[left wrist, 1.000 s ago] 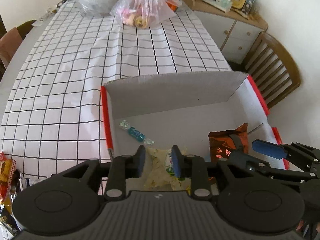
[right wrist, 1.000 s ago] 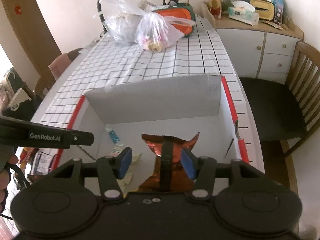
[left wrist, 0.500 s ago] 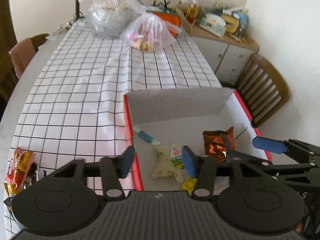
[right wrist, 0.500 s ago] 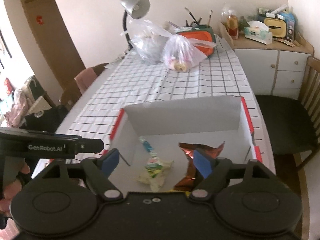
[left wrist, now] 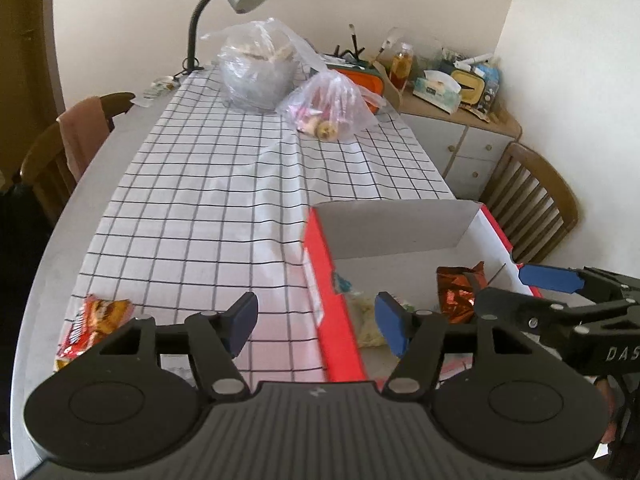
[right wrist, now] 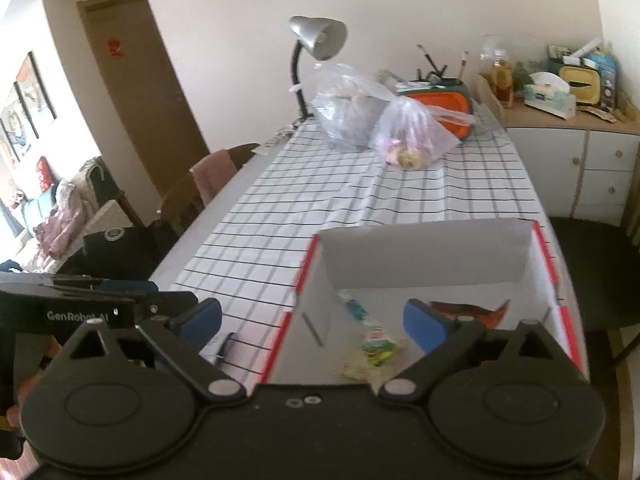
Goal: Organize snacks
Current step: 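Move both grippers back toward the snack pile, then grasp the black sesame packet with left gripper while right grasps dark chocolate wrapper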
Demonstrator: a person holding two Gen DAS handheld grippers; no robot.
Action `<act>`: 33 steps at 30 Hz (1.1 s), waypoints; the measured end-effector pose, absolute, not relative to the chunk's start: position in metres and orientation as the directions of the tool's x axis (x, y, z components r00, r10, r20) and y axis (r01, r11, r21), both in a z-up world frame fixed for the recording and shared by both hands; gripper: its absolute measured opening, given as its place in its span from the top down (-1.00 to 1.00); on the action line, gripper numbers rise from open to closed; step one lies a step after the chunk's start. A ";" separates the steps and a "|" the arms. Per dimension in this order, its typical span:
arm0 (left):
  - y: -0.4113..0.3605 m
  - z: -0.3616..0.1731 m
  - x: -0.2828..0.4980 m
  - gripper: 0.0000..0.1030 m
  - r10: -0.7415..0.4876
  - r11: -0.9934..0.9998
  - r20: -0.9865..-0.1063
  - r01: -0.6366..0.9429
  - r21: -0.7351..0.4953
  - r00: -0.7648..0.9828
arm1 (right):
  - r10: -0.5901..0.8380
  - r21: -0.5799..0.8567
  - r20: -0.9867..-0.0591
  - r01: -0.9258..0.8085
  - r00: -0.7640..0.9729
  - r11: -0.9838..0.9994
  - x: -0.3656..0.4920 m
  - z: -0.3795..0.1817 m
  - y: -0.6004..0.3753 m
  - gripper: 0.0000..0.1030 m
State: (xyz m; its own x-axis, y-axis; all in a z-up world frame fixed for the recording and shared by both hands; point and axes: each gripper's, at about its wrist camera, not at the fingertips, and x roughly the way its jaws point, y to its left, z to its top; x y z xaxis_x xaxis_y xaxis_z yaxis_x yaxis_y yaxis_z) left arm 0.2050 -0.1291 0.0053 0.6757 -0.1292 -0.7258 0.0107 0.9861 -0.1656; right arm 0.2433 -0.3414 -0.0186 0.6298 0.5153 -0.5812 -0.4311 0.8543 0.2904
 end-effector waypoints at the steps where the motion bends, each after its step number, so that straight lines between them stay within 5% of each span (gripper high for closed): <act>1: -0.124 0.005 0.201 -0.30 -0.128 0.986 -0.724 0.010 -0.165 0.678 | 0.518 0.289 -0.579 -0.435 0.629 0.853 0.241 -0.018 -0.336 -0.92; 7: -0.087 0.002 0.180 -0.31 -0.124 0.988 -0.717 0.016 -0.155 0.686 | 0.531 0.294 -0.576 -0.449 0.621 0.844 0.230 -0.019 -0.301 -1.00; 15: -0.023 -0.007 0.152 -0.64 -0.069 0.991 -0.705 -0.035 -0.133 0.706 | 0.510 0.279 -0.620 -0.439 0.597 0.854 0.223 -0.034 -0.243 -1.00; 33: 0.086 -0.103 0.139 -0.64 0.008 0.971 -0.845 -0.205 -0.120 0.535 | 0.410 0.214 -0.779 -0.413 0.474 0.885 0.227 -0.108 -0.138 -0.97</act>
State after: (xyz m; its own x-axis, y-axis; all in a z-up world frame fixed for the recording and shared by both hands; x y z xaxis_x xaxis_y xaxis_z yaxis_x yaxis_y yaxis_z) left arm 0.1391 0.0862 -0.1030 0.5354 0.0084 -0.8446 -0.2046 0.9715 -0.1200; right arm 0.2267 -0.1380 -0.1077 0.4744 0.4095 -0.7792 -0.4130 0.8853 0.2138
